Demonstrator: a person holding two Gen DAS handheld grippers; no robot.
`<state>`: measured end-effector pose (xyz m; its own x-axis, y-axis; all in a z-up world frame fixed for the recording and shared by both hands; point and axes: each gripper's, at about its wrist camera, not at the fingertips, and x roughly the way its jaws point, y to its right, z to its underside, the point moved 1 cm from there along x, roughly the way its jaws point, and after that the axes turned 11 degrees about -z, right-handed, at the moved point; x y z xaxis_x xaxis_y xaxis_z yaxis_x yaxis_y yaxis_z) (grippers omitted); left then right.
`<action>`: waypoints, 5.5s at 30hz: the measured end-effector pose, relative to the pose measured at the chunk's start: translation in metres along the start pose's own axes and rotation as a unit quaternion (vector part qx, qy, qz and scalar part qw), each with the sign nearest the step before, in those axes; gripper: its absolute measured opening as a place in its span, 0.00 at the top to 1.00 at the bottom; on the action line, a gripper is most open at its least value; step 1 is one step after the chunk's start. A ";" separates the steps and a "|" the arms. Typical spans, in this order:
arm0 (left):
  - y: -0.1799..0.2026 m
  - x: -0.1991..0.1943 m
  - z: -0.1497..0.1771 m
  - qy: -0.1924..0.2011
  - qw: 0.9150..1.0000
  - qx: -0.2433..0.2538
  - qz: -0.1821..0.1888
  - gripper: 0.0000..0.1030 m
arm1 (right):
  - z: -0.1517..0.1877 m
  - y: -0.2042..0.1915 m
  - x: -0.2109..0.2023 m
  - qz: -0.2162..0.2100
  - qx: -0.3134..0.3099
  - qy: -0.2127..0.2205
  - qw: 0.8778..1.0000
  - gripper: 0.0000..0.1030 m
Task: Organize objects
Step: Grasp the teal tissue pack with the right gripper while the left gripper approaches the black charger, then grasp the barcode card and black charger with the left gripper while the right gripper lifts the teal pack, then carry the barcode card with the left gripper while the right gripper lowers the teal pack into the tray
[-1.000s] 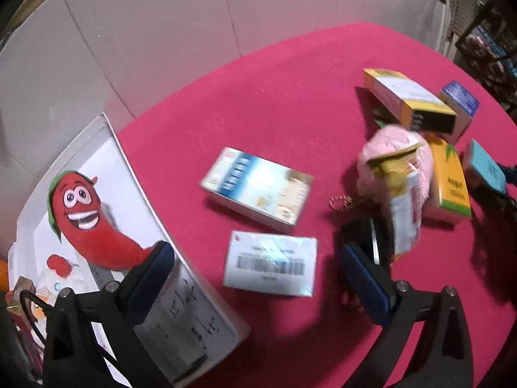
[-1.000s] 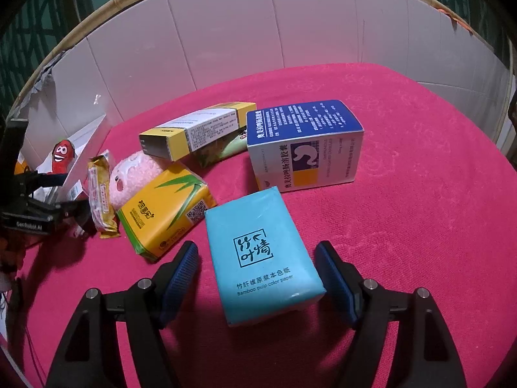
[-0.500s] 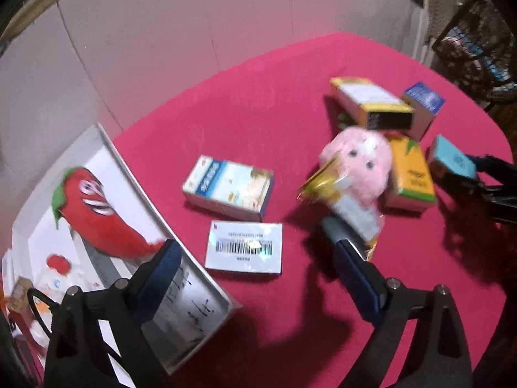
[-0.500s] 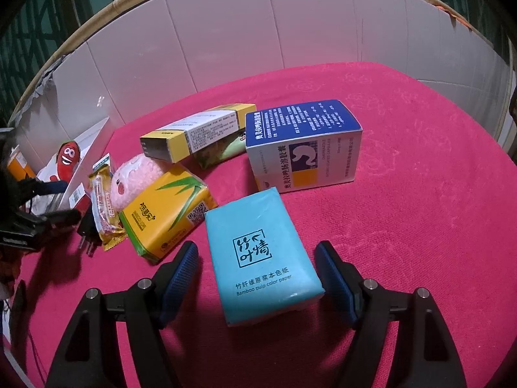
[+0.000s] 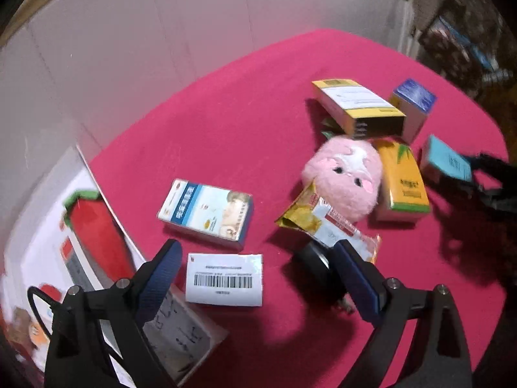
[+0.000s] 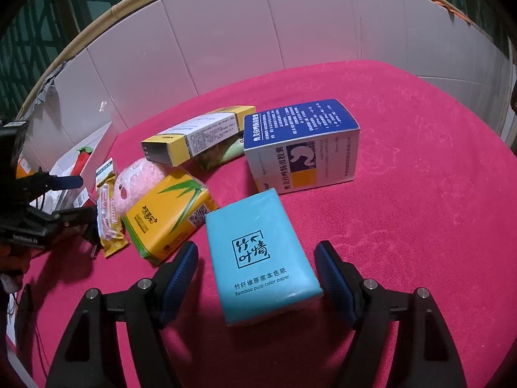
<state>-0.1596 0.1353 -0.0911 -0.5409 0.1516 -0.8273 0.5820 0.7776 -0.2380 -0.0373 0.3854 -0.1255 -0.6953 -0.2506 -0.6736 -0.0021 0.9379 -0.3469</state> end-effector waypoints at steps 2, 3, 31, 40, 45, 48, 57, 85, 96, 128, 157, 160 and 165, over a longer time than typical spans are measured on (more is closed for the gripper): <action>-0.006 -0.001 0.001 -0.004 1.000 -0.007 -0.008 0.11 | -0.002 0.002 0.002 -0.001 0.001 0.000 1.000 0.23; -0.008 -0.002 0.001 -0.005 1.000 -0.005 -0.007 0.13 | -0.002 0.002 0.002 -0.003 0.002 0.001 1.000 0.23; -0.011 -0.004 0.008 -0.013 0.999 -0.030 -0.030 0.18 | -0.005 0.008 0.007 -0.013 0.012 0.007 1.000 0.23; -0.011 0.010 0.001 -0.045 0.999 -0.001 -0.011 0.18 | -0.004 0.008 0.006 -0.016 0.014 0.008 1.000 0.23; 0.014 0.016 0.008 -0.071 0.996 0.034 0.037 0.19 | -0.005 0.007 0.006 -0.018 0.015 0.009 1.000 0.23; 0.028 0.010 0.012 -0.067 0.993 0.027 0.092 0.19 | -0.004 0.008 0.005 -0.019 0.017 0.010 1.000 0.23; 0.028 -0.027 0.017 -0.020 0.998 -0.031 0.059 0.19 | -0.003 0.010 0.002 -0.025 0.022 0.013 0.999 0.23; 0.042 -0.023 0.036 -0.022 0.999 0.036 -0.004 0.46 | -0.006 0.015 0.000 -0.025 0.032 0.018 0.999 0.29; 0.053 0.000 0.019 -0.012 1.000 0.008 0.009 0.48 | -0.006 0.014 0.000 -0.016 0.033 0.019 0.999 0.42; 0.021 -0.104 0.053 0.141 0.981 -0.105 -0.086 0.48 | -0.012 -0.089 -0.046 -0.008 -0.068 0.054 0.996 0.48; -0.090 -0.130 0.099 0.164 0.950 -0.230 -0.137 0.48 | -0.054 -0.232 -0.017 -0.060 -0.168 0.036 0.983 0.47; -0.103 -0.136 0.100 0.174 0.944 -0.245 -0.140 0.48 | -0.056 -0.248 -0.011 -0.068 -0.180 0.034 0.981 0.47; -0.128 -0.137 0.095 0.177 0.935 -0.273 -0.143 0.48 | -0.060 -0.270 0.001 -0.084 -0.192 0.022 0.978 0.47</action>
<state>-0.1029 -0.0429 0.0044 -0.8506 0.0064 -0.5258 0.0380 0.9981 -0.0492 -0.0803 0.1457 0.0064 -0.6920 -0.4064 -0.5966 -0.3823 0.9074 -0.1747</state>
